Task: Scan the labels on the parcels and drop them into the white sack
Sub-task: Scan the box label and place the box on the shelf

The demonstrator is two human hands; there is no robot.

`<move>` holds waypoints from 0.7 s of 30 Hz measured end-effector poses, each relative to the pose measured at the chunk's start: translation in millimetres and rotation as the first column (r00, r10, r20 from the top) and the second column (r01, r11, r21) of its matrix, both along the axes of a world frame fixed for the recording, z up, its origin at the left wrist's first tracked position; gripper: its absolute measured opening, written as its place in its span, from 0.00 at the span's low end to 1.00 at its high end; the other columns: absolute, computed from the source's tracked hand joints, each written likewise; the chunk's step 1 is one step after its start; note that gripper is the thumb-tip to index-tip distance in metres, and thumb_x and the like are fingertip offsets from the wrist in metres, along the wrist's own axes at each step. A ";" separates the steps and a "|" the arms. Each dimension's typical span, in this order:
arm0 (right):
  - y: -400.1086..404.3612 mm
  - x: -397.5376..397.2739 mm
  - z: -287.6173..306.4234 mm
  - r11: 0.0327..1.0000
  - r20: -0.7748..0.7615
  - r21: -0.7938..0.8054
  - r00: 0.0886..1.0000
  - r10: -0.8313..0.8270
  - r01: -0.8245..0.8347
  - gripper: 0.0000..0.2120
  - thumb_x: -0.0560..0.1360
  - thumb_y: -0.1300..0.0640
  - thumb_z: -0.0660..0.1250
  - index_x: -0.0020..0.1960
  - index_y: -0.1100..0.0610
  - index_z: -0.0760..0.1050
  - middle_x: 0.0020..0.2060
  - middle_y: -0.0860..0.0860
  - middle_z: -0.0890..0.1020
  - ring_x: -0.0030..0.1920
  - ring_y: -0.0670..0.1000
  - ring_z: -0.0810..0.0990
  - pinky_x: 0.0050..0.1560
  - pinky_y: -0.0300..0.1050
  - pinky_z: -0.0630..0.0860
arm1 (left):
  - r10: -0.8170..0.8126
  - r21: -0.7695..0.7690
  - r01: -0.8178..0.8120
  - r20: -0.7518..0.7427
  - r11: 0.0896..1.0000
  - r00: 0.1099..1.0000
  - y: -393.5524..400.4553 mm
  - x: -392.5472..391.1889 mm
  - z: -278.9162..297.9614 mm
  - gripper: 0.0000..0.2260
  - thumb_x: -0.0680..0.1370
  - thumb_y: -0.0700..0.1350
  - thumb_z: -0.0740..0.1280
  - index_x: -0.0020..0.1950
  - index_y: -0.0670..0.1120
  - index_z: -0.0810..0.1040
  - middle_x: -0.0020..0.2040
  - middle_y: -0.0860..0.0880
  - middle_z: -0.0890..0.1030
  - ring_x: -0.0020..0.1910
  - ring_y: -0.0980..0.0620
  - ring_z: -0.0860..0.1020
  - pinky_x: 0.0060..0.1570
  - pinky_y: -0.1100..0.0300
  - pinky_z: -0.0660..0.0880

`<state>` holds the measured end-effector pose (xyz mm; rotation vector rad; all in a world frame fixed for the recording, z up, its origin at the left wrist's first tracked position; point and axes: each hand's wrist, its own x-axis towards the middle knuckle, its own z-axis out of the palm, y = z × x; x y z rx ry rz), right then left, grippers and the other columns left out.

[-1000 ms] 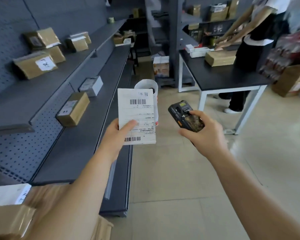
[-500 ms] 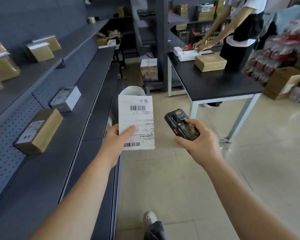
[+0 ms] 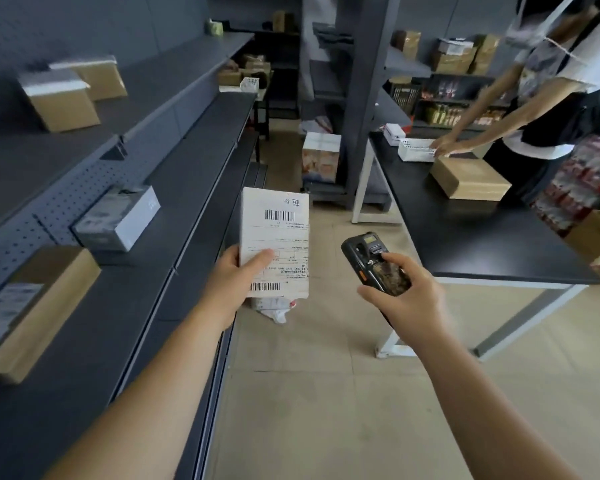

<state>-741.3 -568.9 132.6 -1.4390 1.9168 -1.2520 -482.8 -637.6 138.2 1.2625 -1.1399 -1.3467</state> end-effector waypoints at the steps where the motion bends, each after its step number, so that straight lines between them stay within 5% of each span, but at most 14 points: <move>1: -19.7 1.3 -4.1 1.000 0.000 0.013 1.000 0.009 -0.009 0.27 0.62 0.45 0.80 0.58 0.35 0.75 0.48 0.35 0.79 0.49 0.40 0.79 0.53 0.52 0.80 | 0.010 0.007 -0.010 -0.006 1.000 1.000 -17.1 2.9 -3.6 0.12 0.77 0.48 0.71 0.60 0.50 0.79 0.51 0.53 0.86 0.49 0.53 0.84 0.43 0.57 0.80; 8: -129.8 4.5 -27.7 0.989 -0.026 0.089 0.992 0.124 -0.121 0.26 0.65 0.48 0.80 0.57 0.33 0.72 0.47 0.32 0.76 0.48 0.35 0.76 0.52 0.46 0.79 | 0.094 0.087 -0.094 -0.001 0.992 0.996 -104.8 5.1 -40.0 0.08 0.78 0.44 0.70 0.57 0.49 0.80 0.50 0.50 0.86 0.48 0.50 0.85 0.44 0.56 0.81; 12: -202.5 -10.2 -40.8 0.988 -0.021 0.063 0.989 0.145 -0.143 0.26 0.65 0.49 0.80 0.59 0.38 0.74 0.47 0.33 0.76 0.49 0.40 0.77 0.53 0.46 0.78 | 0.111 0.100 -0.115 0.040 0.988 0.993 -170.3 -9.0 -52.9 0.09 0.78 0.43 0.69 0.58 0.47 0.79 0.50 0.48 0.85 0.45 0.50 0.84 0.33 0.63 0.78; 15: -262.1 -26.0 -47.7 0.988 0.016 0.067 0.990 0.139 -0.139 0.27 0.64 0.50 0.80 0.59 0.37 0.75 0.46 0.32 0.75 0.49 0.41 0.78 0.53 0.49 0.79 | 0.125 0.120 -0.131 0.056 0.984 0.991 -229.7 -21.3 -53.8 0.11 0.78 0.44 0.70 0.59 0.46 0.79 0.51 0.48 0.86 0.49 0.49 0.84 0.44 0.56 0.80; 21: -370.1 -53.5 -56.2 0.980 0.009 0.098 0.985 0.174 -0.174 0.28 0.64 0.49 0.80 0.62 0.41 0.76 0.48 0.35 0.77 0.51 0.45 0.78 0.52 0.45 0.77 | 0.151 0.141 -0.160 0.073 0.977 0.986 -344.7 -51.8 -56.1 0.08 0.77 0.45 0.71 0.56 0.49 0.80 0.51 0.49 0.86 0.50 0.48 0.84 0.48 0.52 0.80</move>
